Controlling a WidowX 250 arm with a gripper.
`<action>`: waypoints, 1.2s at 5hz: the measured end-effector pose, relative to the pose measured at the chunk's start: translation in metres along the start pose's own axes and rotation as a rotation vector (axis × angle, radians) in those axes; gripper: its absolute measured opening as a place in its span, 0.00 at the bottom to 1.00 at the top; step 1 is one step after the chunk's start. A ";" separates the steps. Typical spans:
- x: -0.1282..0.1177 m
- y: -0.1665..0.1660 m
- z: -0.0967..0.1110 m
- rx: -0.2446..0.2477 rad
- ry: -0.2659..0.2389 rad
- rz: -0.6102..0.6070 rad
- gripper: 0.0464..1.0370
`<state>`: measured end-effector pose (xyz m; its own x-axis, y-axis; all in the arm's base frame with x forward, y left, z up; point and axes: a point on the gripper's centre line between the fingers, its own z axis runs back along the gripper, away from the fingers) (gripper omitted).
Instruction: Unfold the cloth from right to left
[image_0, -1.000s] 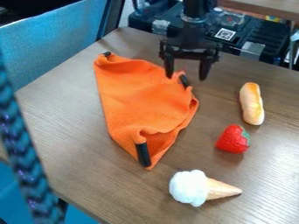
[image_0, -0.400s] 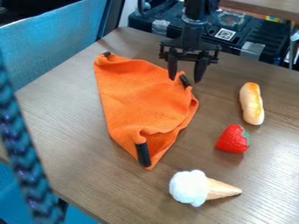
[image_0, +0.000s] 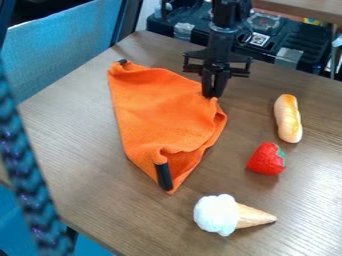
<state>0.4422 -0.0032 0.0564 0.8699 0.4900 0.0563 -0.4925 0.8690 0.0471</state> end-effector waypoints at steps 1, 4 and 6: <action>-0.001 0.000 0.000 -0.002 0.011 0.004 0.03; 0.005 0.013 -0.001 -0.067 0.050 0.007 0.01; 0.002 0.022 0.005 -0.150 0.118 -0.022 0.01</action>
<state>0.4330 0.0165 0.0621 0.8819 0.4676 -0.0609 -0.4715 0.8759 -0.1022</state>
